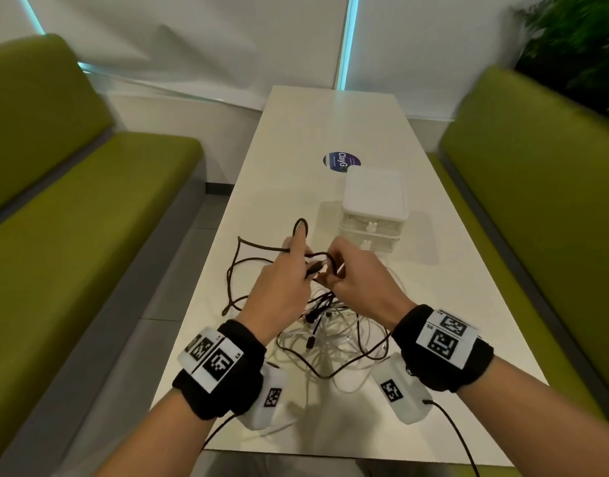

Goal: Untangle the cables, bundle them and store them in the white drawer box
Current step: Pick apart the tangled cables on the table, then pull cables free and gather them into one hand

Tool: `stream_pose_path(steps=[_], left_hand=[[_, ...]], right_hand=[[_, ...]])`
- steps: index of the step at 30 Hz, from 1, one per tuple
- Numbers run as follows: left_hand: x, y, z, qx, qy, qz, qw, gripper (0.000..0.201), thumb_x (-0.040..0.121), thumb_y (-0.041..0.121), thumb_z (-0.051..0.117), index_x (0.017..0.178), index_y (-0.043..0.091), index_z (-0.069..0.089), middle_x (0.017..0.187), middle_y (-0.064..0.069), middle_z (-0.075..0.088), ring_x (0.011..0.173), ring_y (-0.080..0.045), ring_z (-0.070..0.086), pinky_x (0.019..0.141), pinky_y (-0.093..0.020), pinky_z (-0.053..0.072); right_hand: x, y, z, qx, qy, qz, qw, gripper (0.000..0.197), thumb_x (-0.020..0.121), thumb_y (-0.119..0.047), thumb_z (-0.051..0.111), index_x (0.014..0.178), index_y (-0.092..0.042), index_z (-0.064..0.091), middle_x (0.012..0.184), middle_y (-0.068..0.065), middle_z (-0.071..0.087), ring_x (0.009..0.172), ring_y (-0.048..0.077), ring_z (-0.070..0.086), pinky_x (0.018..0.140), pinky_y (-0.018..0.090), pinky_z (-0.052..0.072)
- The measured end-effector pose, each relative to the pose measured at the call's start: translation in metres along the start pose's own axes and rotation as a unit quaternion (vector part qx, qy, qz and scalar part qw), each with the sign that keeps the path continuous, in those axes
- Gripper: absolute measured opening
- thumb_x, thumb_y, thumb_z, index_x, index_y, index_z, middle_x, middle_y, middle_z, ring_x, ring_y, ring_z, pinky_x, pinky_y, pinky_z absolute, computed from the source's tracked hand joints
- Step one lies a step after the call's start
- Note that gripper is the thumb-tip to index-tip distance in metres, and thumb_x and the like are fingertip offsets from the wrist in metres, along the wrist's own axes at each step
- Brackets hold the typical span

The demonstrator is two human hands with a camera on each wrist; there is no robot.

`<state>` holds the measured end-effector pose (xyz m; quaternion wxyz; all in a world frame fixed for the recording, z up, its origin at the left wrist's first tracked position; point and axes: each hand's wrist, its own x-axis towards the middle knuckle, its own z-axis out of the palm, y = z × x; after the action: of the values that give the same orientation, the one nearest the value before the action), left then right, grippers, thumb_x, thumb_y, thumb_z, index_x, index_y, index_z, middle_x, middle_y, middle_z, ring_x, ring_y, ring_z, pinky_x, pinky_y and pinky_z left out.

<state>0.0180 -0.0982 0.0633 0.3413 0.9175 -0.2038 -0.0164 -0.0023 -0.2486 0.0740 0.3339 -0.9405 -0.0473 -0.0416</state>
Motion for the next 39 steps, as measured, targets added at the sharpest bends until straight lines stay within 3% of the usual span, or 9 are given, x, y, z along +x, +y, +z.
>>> stream_pose_path(steps=[5, 13, 17, 21, 24, 27, 30, 35, 39], left_hand=[[-0.003, 0.0, -0.005, 0.09, 0.041, 0.036, 0.994, 0.023, 0.098, 0.014, 0.046, 0.118, 0.019, 0.057, 0.102, 0.004, 0.045, 0.08, -0.025, 0.056, 0.064, -0.03, 0.035], [0.002, -0.02, -0.028, -0.041, 0.218, -0.019, 0.975, 0.021, 0.099, 0.027, 0.054, 0.082, 0.022, 0.066, 0.089, 0.003, 0.066, 0.081, -0.019, 0.06, 0.068, -0.036, 0.042], [0.004, -0.029, -0.05, -0.199, 0.333, -0.105, 0.916, 0.026, 0.101, 0.029, 0.049, 0.086, 0.018, 0.067, 0.084, 0.011, 0.066, 0.079, -0.007, 0.059, 0.065, -0.02, 0.039], [0.009, -0.048, -0.082, -0.086, 0.27, -0.077, 0.956, 0.027, 0.099, 0.034, 0.051, 0.09, 0.017, 0.071, 0.08, 0.004, 0.068, 0.071, -0.01, 0.057, 0.062, -0.029, 0.041], [0.005, -0.078, -0.095, -0.012, 0.196, -0.107, 0.975, 0.026, 0.098, 0.036, 0.053, 0.096, 0.016, 0.07, 0.083, 0.002, 0.069, 0.079, -0.015, 0.06, 0.065, -0.03, 0.043], [-0.003, -0.111, -0.116, -0.004, 0.234, -0.155, 0.96, 0.024, 0.098, 0.035, 0.054, 0.101, 0.016, 0.069, 0.095, -0.002, 0.071, 0.089, -0.02, 0.062, 0.08, -0.035, 0.05], [-0.012, -0.132, -0.132, 0.007, 0.276, -0.197, 0.941, 0.022, 0.098, 0.028, 0.055, 0.112, 0.013, 0.063, 0.105, -0.009, 0.07, 0.097, -0.027, 0.061, 0.078, -0.031, 0.043], [-0.023, -0.158, -0.162, 0.079, 0.378, -0.232, 0.893, 0.043, 0.097, 0.017, 0.052, 0.137, 0.01, 0.037, 0.119, -0.018, 0.065, 0.105, -0.039, 0.061, 0.086, -0.045, 0.044], [-0.03, -0.181, -0.183, 0.125, 0.41, -0.254, 0.867, 0.042, 0.099, 0.019, 0.051, 0.137, 0.011, 0.037, 0.119, -0.019, 0.065, 0.106, -0.04, 0.061, 0.085, -0.047, 0.045]], right_hand=[[-0.002, -0.002, 0.001, 0.001, -0.031, -0.004, 1.0, 0.021, 0.088, -0.014, 0.065, 0.085, -0.021, 0.045, 0.072, -0.004, 0.055, 0.066, 0.018, 0.05, 0.06, 0.032, 0.04], [0.003, 0.001, 0.003, -0.056, -0.118, 0.049, 0.99, 0.013, 0.088, -0.027, 0.068, 0.094, -0.02, 0.06, 0.09, -0.002, 0.063, 0.085, 0.018, 0.058, 0.065, 0.026, 0.042], [0.0, 0.007, 0.008, -0.131, -0.217, 0.079, 0.964, 0.045, 0.079, -0.017, 0.074, 0.117, -0.023, 0.051, 0.096, -0.002, 0.058, 0.089, 0.019, 0.059, 0.076, 0.034, 0.053], [-0.003, 0.013, 0.012, -0.082, -0.218, 0.09, 0.968, 0.063, 0.076, -0.023, 0.079, 0.129, -0.026, 0.045, 0.112, 0.004, 0.06, 0.1, 0.021, 0.06, 0.079, 0.033, 0.053], [-0.002, 0.009, 0.009, -0.073, -0.187, 0.078, 0.977, 0.051, 0.081, -0.031, 0.077, 0.125, -0.027, 0.051, 0.108, -0.003, 0.059, 0.085, 0.001, 0.054, 0.067, 0.018, 0.044], [0.0, 0.008, 0.015, -0.1, -0.178, 0.069, 0.977, 0.029, 0.087, -0.035, 0.071, 0.112, -0.024, 0.06, 0.1, -0.003, 0.065, 0.086, 0.01, 0.06, 0.068, 0.022, 0.045], [0.004, 0.006, 0.024, -0.135, -0.162, 0.063, 0.976, 0.017, 0.091, -0.034, 0.064, 0.104, -0.024, 0.061, 0.098, -0.003, 0.065, 0.089, 0.014, 0.06, 0.067, 0.023, 0.042], [0.013, 0.0, 0.036, -0.193, -0.113, 0.008, 0.975, 0.031, 0.091, -0.038, 0.062, 0.117, -0.02, 0.062, 0.112, 0.001, 0.065, 0.107, 0.021, 0.058, 0.087, 0.034, 0.047], [0.024, -0.006, 0.043, -0.192, -0.101, -0.017, 0.976, 0.029, 0.09, -0.043, 0.063, 0.109, -0.021, 0.064, 0.107, 0.0, 0.066, 0.102, 0.021, 0.059, 0.085, 0.039, 0.049]])
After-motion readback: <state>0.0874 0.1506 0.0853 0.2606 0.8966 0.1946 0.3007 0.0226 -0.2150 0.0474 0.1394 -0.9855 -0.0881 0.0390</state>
